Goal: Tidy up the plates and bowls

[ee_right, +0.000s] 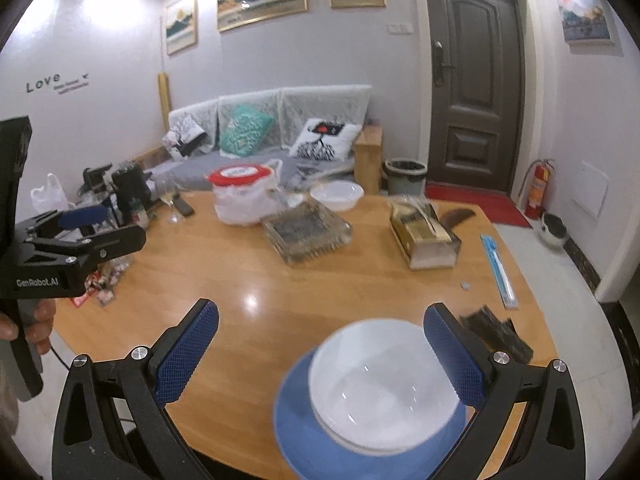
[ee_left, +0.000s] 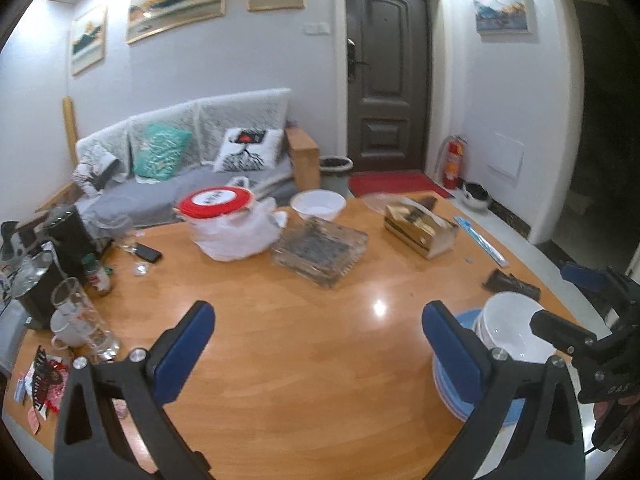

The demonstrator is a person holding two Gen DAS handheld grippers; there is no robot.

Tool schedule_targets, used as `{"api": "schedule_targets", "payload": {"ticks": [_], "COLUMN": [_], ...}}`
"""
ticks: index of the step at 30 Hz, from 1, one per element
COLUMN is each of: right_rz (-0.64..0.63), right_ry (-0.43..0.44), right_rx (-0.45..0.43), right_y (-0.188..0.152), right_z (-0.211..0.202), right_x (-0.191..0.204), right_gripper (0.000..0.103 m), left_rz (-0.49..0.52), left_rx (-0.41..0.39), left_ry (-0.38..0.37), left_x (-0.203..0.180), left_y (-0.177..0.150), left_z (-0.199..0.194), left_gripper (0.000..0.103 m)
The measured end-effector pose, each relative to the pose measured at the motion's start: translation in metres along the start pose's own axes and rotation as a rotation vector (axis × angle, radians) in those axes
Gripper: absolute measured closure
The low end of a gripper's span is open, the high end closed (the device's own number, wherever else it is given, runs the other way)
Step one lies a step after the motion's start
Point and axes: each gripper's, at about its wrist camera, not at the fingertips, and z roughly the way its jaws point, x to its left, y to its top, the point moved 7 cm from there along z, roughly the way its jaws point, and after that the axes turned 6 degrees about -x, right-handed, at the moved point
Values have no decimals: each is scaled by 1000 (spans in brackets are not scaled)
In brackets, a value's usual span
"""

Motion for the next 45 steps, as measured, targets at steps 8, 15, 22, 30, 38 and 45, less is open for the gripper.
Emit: {"api": "schedule_targets", "payload": {"ticks": [8, 15, 22, 30, 38, 45], "right_rz": [-33, -31, -26, -27, -21, -22], "right_ry": [17, 25, 31, 32, 40, 38], "right_rx": [-125, -174, -178, -175, -167, -167], "right_y": [34, 47, 49, 51, 49, 50], "right_z": [-17, -24, -22, -22, -20, -20], "right_x": [19, 27, 29, 30, 27, 28], "right_gripper": [1, 1, 1, 1, 1, 1], "left_rz": [-58, -57, -45, -57, -66, -70], "left_rx": [-127, -167, -180, -178, -184, -196], "left_ry": [105, 154, 165, 169, 171, 172], "left_x": [41, 54, 54, 54, 55, 55], "left_y": [17, 22, 24, 24, 25, 26], "left_z": [-32, -44, -48, -50, -51, -54], "left_gripper": [0, 0, 0, 0, 0, 0]}}
